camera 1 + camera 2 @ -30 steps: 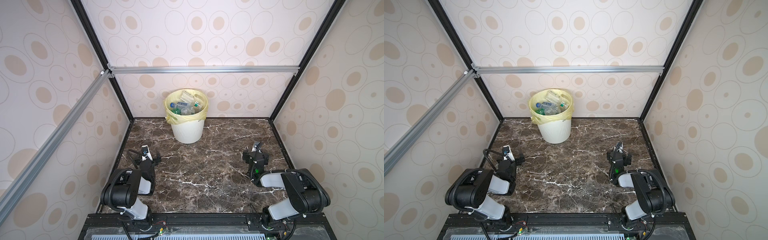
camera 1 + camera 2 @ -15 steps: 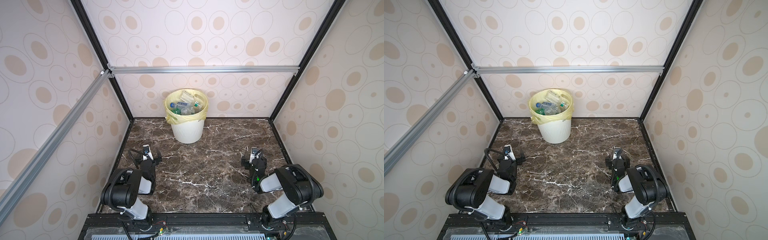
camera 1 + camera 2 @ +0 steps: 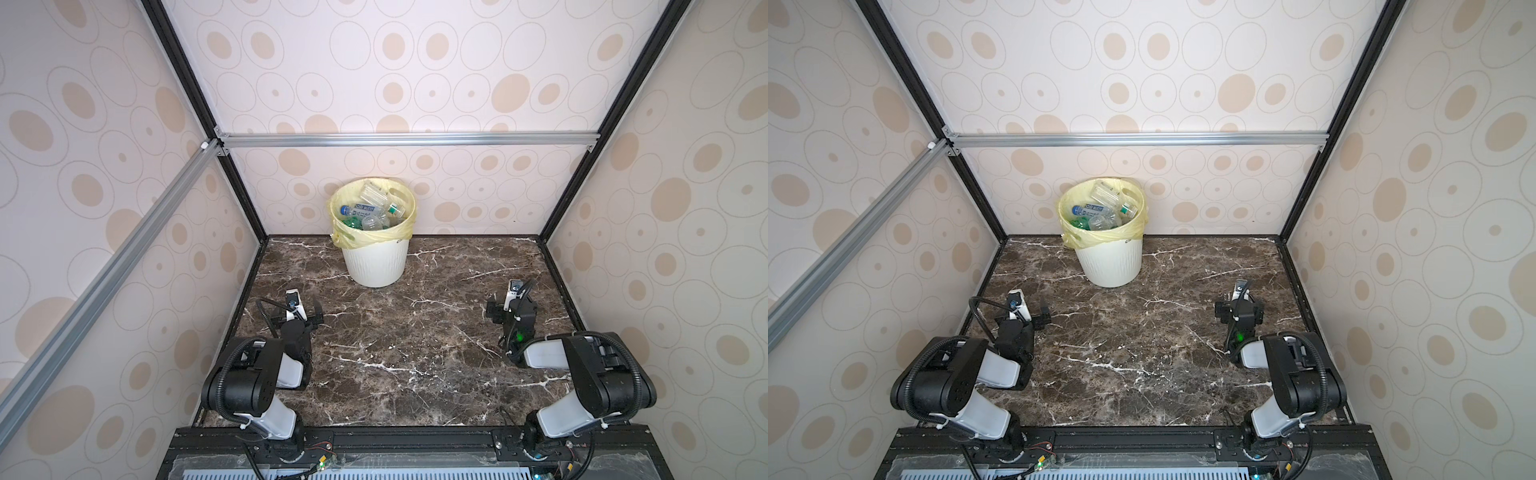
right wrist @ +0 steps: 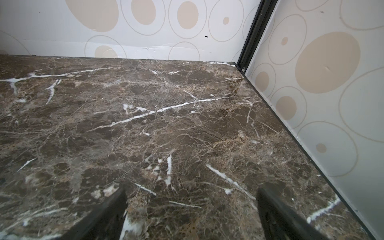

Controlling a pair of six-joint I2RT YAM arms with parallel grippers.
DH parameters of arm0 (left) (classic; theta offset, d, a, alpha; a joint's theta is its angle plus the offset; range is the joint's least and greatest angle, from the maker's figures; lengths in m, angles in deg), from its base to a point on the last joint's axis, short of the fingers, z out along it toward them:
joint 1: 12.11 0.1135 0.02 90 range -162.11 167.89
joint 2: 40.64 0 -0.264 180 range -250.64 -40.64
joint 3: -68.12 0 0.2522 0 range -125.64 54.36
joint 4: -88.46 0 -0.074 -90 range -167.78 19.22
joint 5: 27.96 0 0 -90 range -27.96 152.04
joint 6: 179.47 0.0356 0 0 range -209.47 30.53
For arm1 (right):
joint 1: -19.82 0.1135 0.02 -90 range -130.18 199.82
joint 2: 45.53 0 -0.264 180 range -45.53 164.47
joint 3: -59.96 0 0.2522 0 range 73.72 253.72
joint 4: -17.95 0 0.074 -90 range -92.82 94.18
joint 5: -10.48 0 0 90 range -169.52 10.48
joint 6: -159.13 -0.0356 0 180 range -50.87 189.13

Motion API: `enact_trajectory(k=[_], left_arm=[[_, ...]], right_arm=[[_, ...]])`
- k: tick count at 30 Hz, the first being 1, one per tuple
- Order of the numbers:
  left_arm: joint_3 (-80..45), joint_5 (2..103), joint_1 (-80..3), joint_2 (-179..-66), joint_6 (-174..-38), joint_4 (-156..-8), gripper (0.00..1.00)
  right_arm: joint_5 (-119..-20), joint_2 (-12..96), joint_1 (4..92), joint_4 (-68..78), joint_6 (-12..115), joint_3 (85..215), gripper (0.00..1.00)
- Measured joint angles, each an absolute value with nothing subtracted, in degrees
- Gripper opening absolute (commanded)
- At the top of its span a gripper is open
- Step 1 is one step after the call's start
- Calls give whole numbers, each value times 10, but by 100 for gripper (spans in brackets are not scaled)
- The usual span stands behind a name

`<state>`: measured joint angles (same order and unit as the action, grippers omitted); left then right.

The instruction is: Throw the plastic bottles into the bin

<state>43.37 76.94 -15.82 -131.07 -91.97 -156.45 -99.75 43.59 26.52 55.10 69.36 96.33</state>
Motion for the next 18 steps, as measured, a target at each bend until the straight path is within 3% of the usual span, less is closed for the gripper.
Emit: enact_trajectory(k=[18], left_arm=[[427, 767, -158, -1312, -920, -1557, 99]], right_arm=[[-994, 436, 265, 546, 692, 963, 100]])
